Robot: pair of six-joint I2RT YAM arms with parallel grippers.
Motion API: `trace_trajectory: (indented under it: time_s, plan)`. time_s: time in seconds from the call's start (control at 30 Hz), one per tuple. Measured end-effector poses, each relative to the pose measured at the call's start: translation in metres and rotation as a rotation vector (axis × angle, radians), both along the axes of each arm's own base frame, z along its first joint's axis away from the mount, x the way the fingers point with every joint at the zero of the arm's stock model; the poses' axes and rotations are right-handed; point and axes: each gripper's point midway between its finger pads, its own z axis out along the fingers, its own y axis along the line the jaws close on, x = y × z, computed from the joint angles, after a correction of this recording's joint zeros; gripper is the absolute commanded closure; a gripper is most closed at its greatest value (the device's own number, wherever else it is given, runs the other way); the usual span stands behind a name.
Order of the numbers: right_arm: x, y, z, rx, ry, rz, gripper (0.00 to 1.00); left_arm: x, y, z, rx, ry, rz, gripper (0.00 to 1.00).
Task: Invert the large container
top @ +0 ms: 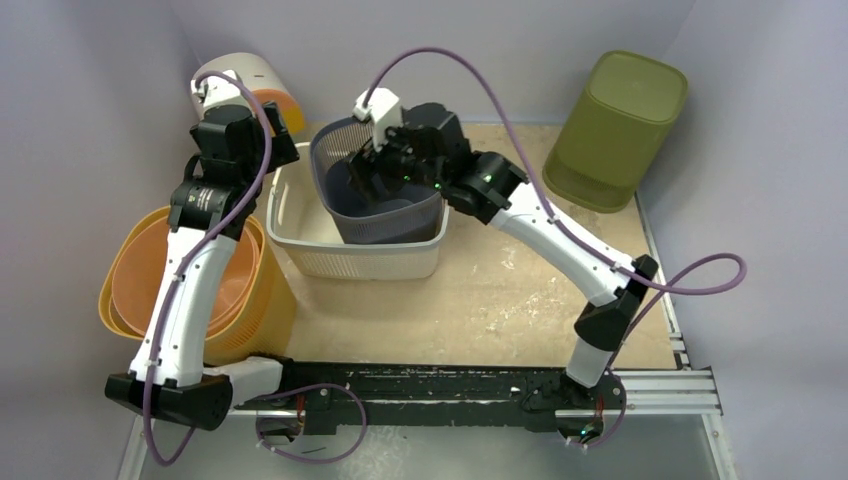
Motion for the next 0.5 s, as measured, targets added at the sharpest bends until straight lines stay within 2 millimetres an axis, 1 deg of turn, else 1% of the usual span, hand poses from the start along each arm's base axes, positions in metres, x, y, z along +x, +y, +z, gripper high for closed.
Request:
trace_trajectory:
  time_s: [0.1,0.17,0.23,0.4,0.5]
  plan:
    - [-0.022,0.029,-0.014,-0.023,0.032,0.100,0.19,-0.013,0.010,0.004,0.017,0.001,0.042,0.15]
    - [-0.031,0.044,-0.027,-0.043,0.058,0.146,0.20,-0.022,0.016,0.008,0.024,-0.008,0.065,0.15]
    - [-0.035,0.056,-0.040,-0.066,0.082,0.178,0.21,-0.030,0.021,0.014,0.028,-0.024,0.087,0.15]
    - [-0.037,0.071,-0.062,-0.108,0.122,0.217,0.24,-0.053,0.037,0.028,0.042,-0.064,0.154,0.15]
    - [-0.037,0.073,-0.070,-0.122,0.134,0.221,0.31,-0.063,0.042,0.033,0.046,-0.079,0.177,0.15]
